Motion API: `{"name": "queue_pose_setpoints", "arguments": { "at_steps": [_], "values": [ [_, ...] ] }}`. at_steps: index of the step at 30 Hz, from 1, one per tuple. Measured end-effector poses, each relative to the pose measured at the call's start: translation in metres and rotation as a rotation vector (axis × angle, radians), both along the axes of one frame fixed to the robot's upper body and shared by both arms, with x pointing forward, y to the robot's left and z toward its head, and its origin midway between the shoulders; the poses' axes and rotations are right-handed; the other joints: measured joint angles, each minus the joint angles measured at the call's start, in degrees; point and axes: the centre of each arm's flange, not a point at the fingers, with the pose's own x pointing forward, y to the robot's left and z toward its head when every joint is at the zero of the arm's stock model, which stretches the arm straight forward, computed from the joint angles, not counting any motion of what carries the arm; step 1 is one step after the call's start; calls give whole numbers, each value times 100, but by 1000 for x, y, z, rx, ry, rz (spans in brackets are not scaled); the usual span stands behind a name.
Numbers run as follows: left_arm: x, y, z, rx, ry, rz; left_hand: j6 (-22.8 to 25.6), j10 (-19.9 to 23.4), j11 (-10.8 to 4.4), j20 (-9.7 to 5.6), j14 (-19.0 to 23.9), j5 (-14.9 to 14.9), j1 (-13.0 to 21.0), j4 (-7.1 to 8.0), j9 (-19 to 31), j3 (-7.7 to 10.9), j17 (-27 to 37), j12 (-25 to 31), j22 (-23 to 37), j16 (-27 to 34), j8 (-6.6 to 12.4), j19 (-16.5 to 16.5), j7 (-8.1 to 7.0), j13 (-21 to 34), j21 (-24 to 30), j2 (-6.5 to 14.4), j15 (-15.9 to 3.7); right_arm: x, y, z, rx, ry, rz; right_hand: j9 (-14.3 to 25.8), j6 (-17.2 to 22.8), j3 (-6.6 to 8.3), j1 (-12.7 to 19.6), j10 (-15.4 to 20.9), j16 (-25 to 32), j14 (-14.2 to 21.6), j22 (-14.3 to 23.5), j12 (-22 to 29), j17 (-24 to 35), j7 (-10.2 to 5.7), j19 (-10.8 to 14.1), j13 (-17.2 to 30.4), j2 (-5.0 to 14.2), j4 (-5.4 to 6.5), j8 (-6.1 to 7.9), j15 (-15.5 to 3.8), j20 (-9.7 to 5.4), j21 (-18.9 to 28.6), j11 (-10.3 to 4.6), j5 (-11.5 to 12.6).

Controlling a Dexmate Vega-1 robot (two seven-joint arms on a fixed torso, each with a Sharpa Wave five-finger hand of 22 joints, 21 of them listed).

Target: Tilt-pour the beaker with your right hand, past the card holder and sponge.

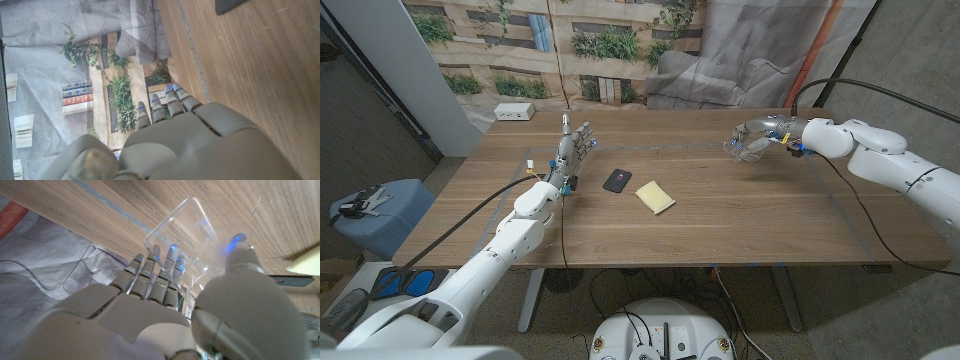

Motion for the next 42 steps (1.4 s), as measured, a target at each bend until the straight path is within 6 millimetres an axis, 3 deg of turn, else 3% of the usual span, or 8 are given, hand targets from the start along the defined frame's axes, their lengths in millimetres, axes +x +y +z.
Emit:
{"name": "queue_pose_setpoints", "arguments": {
  "at_steps": [20,42],
  "values": [
    [0,0,0,0,0,0,0,0,0,0,0,0,0,0,0,0,0,0,0,0,0,0,0,0,0,0,0,16,9,8,-227,30,-75,-27,0,-25,0,1,21,63,0,-19,7,0,125,-48,0,23,43,0,-42,0,1,-1],
    [0,0,0,0,1,0,0,0,0,0,0,0,0,0,0,0,0,0,0,0,0,0,0,0,0,0,0,22,18,-2,-399,17,-167,-26,0,-56,0,1,20,124,0,-29,6,0,165,-57,0,39,83,-1,-82,0,0,-2]
  ]
}}
